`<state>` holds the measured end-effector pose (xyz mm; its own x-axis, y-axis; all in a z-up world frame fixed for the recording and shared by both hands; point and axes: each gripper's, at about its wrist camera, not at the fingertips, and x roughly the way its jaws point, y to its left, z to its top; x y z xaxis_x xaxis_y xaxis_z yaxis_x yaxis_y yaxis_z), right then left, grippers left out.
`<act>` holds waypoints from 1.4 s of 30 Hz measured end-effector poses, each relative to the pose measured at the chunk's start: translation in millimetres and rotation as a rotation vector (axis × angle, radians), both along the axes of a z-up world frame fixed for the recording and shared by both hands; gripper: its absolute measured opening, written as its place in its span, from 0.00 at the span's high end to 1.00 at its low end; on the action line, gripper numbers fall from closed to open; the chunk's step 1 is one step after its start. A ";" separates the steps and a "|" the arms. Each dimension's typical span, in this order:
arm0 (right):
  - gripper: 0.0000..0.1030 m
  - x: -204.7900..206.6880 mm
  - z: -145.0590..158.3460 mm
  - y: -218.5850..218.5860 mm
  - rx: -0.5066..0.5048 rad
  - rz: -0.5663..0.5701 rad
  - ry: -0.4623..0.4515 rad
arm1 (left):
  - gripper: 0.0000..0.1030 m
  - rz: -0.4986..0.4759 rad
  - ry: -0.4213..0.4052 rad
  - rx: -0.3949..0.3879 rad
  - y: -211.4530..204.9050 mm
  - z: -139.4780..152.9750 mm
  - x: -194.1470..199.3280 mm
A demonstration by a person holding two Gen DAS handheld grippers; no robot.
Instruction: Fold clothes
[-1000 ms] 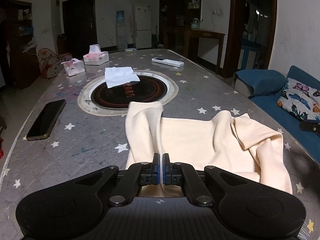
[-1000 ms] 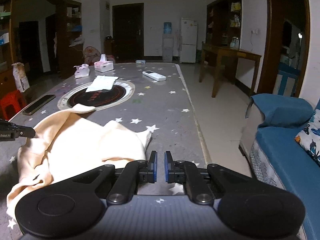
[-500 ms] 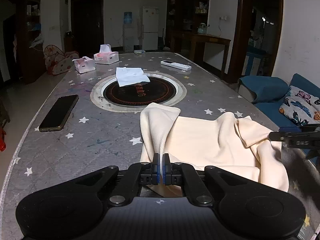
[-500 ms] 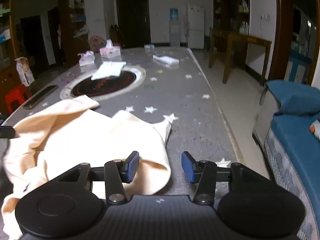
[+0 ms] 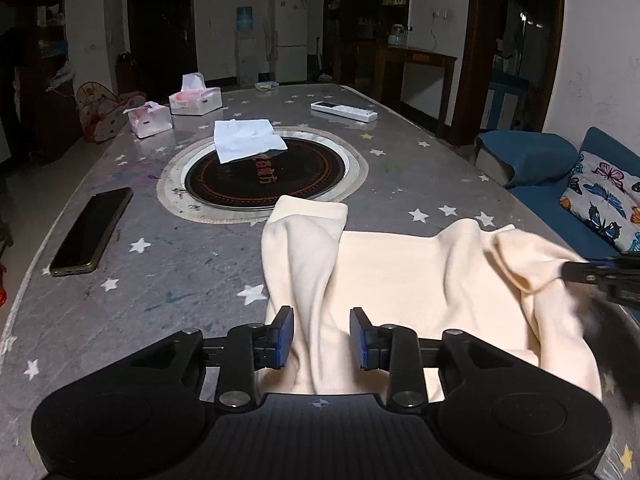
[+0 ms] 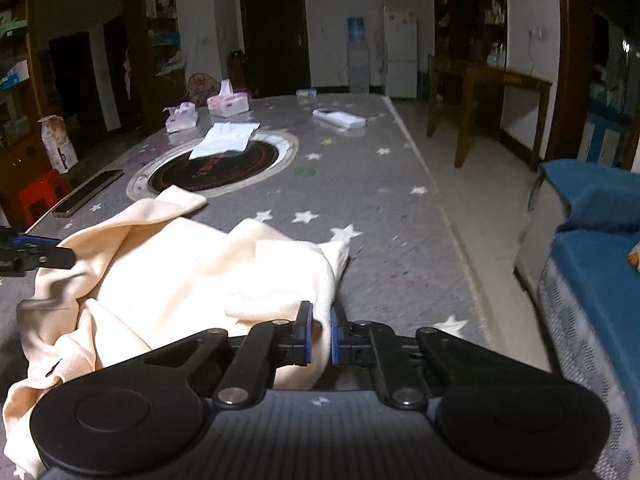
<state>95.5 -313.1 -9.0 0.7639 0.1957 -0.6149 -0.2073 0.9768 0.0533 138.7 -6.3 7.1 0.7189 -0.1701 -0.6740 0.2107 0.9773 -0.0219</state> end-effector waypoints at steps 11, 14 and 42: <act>0.93 -45.0 30.6 -37.2 -0.063 -0.075 -0.090 | 0.97 0.029 -0.062 -0.036 21.4 16.0 -22.2; 0.93 -56.6 33.8 -46.3 -0.073 -0.097 -0.098 | 0.97 0.055 -0.090 -0.057 37.7 28.3 -44.3; 0.81 -112.6 32.8 -71.6 -0.125 -0.137 -0.055 | 0.81 0.141 -0.008 0.016 98.8 20.9 -187.3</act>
